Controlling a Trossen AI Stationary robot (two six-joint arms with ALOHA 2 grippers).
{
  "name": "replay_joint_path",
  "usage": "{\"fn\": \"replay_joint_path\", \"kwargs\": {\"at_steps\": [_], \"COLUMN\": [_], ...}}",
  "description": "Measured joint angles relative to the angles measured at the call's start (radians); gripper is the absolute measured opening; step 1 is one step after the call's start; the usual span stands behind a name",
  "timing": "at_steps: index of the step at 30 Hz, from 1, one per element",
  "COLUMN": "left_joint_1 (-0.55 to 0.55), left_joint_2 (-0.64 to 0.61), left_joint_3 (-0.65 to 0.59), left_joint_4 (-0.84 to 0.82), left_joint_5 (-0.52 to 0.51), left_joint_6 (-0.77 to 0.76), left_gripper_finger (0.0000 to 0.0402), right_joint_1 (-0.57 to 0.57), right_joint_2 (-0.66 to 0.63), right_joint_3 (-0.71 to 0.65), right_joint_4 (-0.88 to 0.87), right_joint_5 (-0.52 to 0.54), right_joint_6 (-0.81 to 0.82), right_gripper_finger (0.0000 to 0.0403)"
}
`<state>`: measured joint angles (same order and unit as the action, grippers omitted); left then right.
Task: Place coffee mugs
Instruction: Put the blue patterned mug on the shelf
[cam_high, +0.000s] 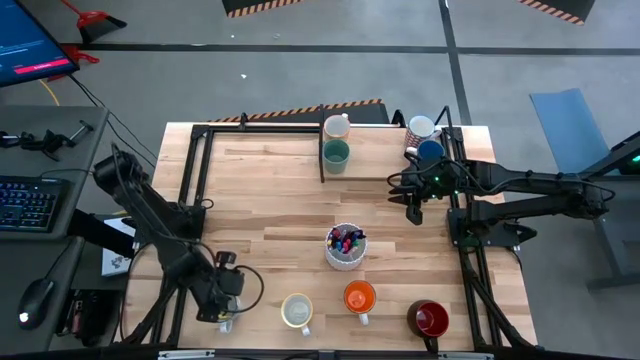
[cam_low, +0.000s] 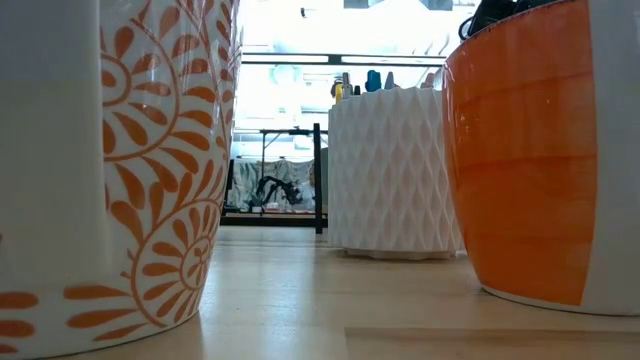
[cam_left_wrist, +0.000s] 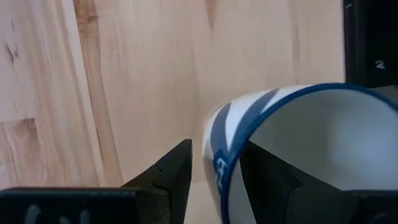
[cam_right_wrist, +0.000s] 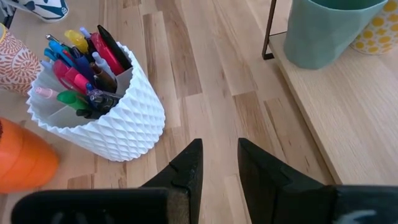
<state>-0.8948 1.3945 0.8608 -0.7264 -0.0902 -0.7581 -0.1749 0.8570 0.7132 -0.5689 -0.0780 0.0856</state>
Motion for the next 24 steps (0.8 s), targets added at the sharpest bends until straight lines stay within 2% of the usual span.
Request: {"fn": "replay_joint_path", "kwargs": {"at_steps": [8, 15, 24], "left_joint_1": [0.026, 0.081, 0.181], "left_joint_2": [0.044, 0.044, 0.037], "left_joint_3": [0.000, -0.001, 0.001], "left_joint_4": [0.019, 0.013, -0.048], "left_joint_5": [0.004, 0.085, 0.095], "left_joint_6": [-0.008, -0.004, 0.120], "left_gripper_finger": [0.0111, 0.0015, 0.0011], "right_joint_1": [0.000, 0.000, 0.000], "right_joint_2": [0.000, 0.000, 0.000], "right_joint_3": [0.000, 0.000, 0.000], "right_joint_4": [-0.005, -0.010, -0.011], "right_joint_5": [0.000, 0.000, 0.000], "right_joint_6": [0.000, -0.015, -0.015], "right_gripper_finger": [0.0081, 0.0081, 0.0081]}}
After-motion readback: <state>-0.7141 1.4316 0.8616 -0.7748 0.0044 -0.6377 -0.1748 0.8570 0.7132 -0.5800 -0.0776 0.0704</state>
